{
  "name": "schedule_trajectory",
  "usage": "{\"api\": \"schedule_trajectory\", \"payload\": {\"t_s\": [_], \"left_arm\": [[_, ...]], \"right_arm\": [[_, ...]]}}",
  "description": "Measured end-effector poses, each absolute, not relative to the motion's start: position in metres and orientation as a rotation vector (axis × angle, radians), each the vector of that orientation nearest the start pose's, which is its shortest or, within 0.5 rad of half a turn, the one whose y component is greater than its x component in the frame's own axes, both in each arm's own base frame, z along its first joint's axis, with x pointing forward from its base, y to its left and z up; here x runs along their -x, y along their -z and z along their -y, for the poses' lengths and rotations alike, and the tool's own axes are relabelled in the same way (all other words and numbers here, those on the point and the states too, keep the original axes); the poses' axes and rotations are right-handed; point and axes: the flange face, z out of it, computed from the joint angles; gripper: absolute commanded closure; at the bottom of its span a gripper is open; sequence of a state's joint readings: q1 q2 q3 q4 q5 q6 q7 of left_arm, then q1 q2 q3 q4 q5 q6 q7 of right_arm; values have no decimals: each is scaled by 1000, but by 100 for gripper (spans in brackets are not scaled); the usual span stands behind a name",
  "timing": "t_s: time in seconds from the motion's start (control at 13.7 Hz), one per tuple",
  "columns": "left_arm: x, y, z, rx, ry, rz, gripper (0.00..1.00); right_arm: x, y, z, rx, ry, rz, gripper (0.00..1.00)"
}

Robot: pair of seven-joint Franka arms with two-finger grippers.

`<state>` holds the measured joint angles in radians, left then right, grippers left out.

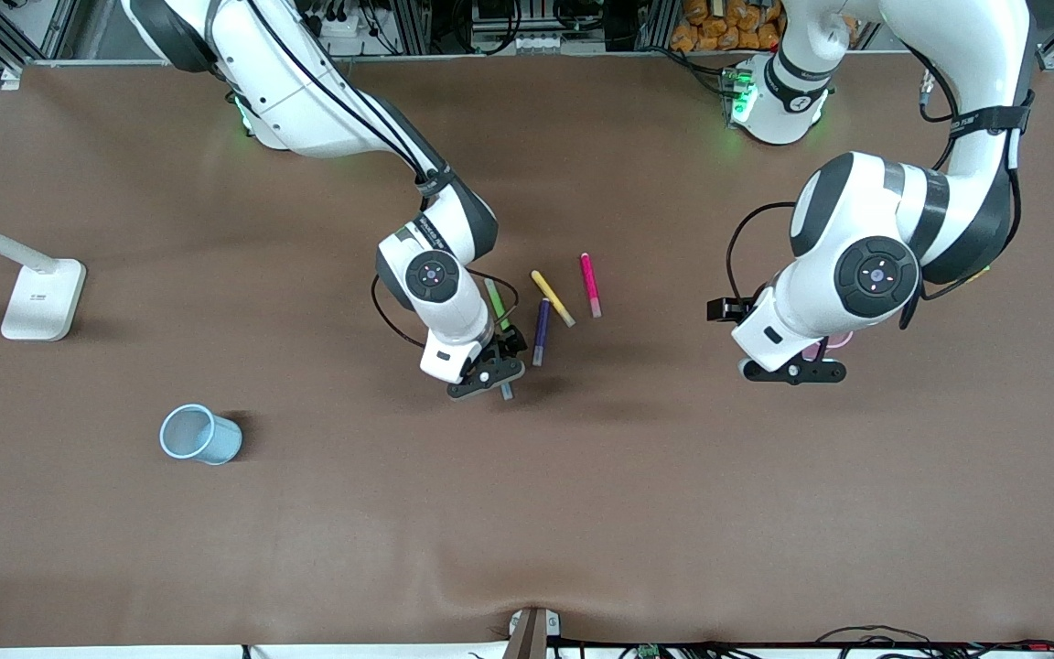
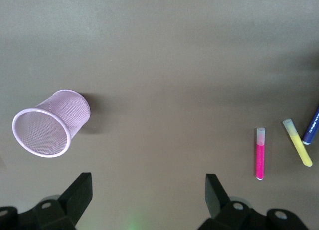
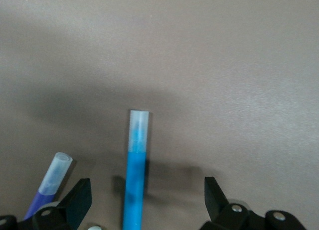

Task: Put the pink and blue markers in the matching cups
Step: 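Grasp the blue marker with the right gripper while the left gripper reaches markers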

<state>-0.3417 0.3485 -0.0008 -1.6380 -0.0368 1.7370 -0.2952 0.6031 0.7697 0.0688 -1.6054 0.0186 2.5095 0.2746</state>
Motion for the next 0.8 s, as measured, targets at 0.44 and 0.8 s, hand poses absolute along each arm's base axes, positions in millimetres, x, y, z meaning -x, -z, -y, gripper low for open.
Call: {"api": "schedule_trajectory", "payload": {"t_s": [0.44, 0.8], "left_arm": [[-593, -385, 218, 3087, -401, -49, 9], [-595, -378, 221, 3092, -394, -52, 19]], "right_arm": [[-551, -176, -442, 2988, 153, 587, 44], [-555, -179, -442, 2997, 177, 603, 73]]}}
